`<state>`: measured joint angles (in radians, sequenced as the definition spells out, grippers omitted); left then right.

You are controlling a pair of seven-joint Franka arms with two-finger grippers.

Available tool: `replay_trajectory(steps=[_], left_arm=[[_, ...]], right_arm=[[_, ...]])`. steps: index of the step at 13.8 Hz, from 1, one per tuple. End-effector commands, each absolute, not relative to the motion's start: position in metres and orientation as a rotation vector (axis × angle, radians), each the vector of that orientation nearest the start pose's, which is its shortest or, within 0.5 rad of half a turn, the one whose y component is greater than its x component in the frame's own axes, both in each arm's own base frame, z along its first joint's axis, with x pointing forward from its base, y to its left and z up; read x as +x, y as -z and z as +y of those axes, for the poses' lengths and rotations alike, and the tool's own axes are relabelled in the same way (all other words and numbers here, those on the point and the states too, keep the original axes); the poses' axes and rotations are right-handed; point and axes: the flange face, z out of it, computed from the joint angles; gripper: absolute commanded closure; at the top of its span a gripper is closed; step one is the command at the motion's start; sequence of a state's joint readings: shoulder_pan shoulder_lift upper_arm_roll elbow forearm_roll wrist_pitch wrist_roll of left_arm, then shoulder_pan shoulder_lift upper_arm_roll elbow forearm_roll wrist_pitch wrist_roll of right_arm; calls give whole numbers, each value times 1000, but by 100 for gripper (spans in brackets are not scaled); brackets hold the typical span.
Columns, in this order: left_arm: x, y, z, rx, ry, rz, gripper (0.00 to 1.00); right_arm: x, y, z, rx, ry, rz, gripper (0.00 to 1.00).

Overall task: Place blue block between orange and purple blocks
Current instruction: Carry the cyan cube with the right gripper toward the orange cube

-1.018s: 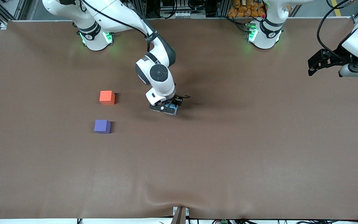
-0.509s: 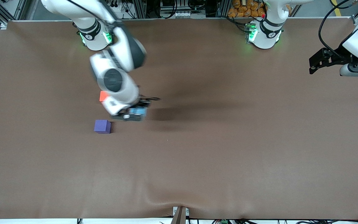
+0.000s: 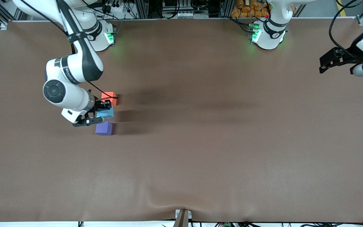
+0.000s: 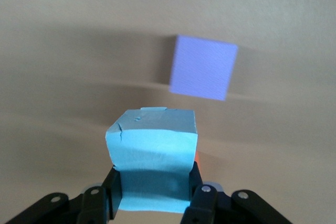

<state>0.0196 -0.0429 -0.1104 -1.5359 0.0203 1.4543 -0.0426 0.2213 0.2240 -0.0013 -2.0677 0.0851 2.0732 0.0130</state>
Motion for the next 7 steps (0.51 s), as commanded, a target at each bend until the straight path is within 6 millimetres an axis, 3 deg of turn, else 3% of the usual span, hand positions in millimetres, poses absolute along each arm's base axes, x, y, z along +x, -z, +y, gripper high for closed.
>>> replay_trajectory(steps=[1,3,7], left_arm=[[526,-657,-52,-3127,-74,68,0],[525,-657,-57,-3126,-71,73,0],[525,-657,-59,-3128,-74,81,0]], right_arm=[[526,-309,107,-3037,-304,-290,100],[524,-296,85,-3006,-275,-314,100],[523,-289,87,-2975,-272,-260,100]])
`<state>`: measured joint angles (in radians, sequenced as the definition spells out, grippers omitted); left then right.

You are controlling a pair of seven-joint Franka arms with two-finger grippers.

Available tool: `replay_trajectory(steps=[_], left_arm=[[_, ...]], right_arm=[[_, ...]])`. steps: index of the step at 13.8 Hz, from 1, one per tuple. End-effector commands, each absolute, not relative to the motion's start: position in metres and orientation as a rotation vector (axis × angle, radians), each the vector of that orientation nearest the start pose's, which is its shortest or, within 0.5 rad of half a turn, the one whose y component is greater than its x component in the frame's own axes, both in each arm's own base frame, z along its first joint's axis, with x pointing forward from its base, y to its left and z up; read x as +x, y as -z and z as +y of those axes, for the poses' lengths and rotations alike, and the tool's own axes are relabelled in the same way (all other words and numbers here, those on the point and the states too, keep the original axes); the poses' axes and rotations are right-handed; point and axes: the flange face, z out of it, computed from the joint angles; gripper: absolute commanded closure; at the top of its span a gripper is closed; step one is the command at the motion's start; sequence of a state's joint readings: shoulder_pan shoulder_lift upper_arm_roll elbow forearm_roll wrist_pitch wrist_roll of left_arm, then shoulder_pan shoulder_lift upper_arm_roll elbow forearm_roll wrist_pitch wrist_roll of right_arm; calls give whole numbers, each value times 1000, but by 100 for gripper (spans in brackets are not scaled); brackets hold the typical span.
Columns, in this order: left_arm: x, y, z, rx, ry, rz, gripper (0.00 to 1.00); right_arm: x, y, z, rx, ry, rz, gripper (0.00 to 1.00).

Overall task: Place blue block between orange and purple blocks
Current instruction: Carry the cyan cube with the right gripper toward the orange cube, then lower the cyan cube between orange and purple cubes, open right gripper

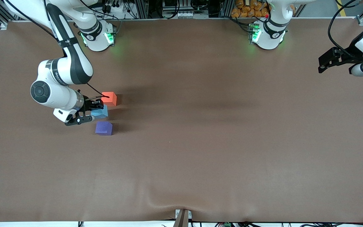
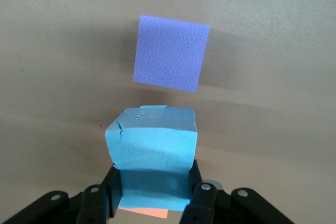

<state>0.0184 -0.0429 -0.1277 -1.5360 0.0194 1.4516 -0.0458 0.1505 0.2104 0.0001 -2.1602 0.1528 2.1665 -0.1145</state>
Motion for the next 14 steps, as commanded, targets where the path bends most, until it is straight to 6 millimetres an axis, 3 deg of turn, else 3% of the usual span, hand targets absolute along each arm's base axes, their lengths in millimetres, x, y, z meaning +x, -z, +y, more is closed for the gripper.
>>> replay_trajectory(steps=[1,5,10,14], left_arm=[[525,-658,-59,-3128,-71,83,0],[524,-656,-57,-3154,-95,74,0],[526,-647,-82,-3141,-120,133,0],[529,-645,-77,-3149,-129,149,0]], right_arm=[[521,-284,88,-2968,-278,-243,100],[519,-275,86,-2958,-285,-189,100],[519,-260,90,-2964,-306,-78,100],[518,-240,88,-2976,-279,-66,100]])
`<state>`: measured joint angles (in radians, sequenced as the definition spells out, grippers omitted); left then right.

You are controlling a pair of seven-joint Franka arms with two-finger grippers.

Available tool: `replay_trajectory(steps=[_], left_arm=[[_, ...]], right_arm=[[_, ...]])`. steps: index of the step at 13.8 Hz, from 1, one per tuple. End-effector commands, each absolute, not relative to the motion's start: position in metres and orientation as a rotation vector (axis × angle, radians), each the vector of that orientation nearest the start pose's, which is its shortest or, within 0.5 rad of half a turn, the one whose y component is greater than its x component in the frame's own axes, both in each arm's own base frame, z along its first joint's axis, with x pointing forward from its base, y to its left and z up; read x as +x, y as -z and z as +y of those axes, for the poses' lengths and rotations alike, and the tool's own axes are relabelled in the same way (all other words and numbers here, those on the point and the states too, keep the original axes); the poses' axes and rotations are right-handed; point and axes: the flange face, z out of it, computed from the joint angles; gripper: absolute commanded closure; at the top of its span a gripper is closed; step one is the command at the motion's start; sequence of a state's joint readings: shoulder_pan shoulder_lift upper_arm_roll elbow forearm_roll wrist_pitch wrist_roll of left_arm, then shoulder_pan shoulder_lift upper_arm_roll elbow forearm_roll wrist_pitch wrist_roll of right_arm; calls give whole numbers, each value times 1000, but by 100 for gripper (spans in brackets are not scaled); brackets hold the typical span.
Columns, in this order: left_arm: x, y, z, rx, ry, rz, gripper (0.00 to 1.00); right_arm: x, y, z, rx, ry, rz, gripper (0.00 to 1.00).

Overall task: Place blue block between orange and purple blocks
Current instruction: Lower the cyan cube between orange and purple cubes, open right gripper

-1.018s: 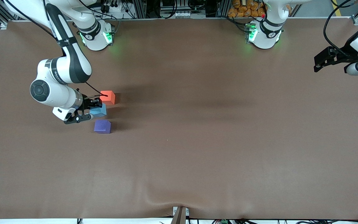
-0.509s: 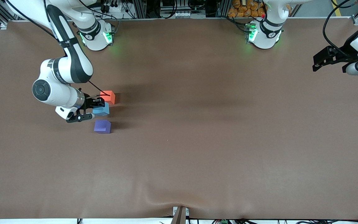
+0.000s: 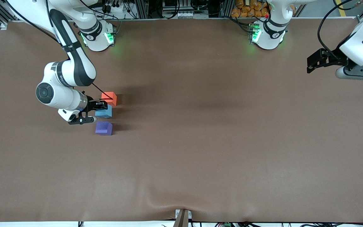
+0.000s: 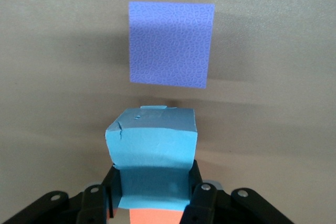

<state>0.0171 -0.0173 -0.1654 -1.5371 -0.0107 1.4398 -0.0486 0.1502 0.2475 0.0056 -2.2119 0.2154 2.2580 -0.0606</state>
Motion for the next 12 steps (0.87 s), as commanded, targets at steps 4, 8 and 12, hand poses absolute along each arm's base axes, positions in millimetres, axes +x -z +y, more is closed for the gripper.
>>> replay_trajectory(steps=[4,8,12], left_arm=[[531,-647,-79,-3142,-110,135,0],[533,-646,-74,-3143,-110,120,0],[532,-646,-79,-3138,-107,136,0]], right_arm=[[512,-222,86,-2987,-254,-52,100],[510,-216,86,-2987,-257,-46,100],[510,-207,87,-2968,-279,-5,14]])
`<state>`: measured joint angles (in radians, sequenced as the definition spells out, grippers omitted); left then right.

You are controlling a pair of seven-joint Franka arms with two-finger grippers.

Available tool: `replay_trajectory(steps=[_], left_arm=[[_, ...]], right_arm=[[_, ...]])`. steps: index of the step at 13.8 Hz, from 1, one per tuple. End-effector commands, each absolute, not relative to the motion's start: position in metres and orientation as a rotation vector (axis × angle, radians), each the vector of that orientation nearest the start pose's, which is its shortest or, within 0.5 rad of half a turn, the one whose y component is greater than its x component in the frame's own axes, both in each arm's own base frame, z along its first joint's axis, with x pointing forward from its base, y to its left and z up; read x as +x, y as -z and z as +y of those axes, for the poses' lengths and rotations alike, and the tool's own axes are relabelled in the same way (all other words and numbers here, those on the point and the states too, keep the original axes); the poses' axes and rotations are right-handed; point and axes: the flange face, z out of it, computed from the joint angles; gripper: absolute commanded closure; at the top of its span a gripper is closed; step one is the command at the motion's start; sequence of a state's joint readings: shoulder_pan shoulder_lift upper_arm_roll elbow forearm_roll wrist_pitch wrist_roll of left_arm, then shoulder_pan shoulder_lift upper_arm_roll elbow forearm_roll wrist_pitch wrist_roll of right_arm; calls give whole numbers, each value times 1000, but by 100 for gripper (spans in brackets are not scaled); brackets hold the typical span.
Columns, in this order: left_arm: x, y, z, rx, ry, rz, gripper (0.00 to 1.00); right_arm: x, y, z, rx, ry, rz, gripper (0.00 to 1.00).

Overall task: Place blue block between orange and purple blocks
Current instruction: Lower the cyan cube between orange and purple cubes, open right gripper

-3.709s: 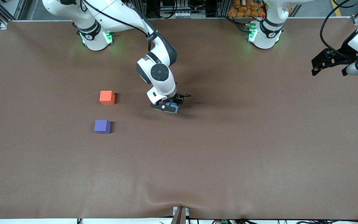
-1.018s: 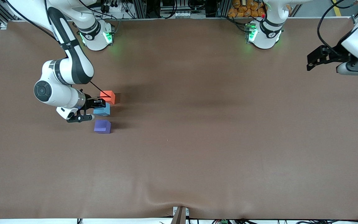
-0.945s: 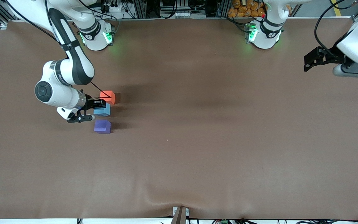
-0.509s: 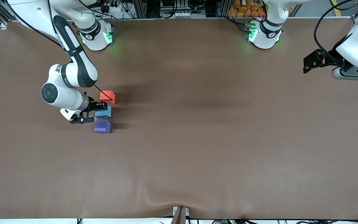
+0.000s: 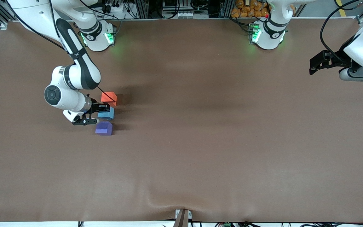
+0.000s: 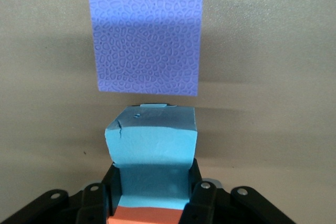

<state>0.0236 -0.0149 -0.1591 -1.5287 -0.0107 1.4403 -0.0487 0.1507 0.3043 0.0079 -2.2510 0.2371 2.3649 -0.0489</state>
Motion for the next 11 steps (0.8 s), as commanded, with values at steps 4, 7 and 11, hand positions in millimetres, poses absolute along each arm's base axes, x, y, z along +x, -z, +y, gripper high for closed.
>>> replay_trajectory(steps=[4,7,11], left_arm=[[532,-648,-78,-3140,-102,132,0],[532,-648,-75,-3141,-102,122,0],[533,-648,-68,-3147,-103,102,0]], right_arm=[[516,-214,88,-2956,-290,-3,0],[546,-262,94,-2906,-394,-40,0],[603,-373,90,-2864,-381,-104,0]])
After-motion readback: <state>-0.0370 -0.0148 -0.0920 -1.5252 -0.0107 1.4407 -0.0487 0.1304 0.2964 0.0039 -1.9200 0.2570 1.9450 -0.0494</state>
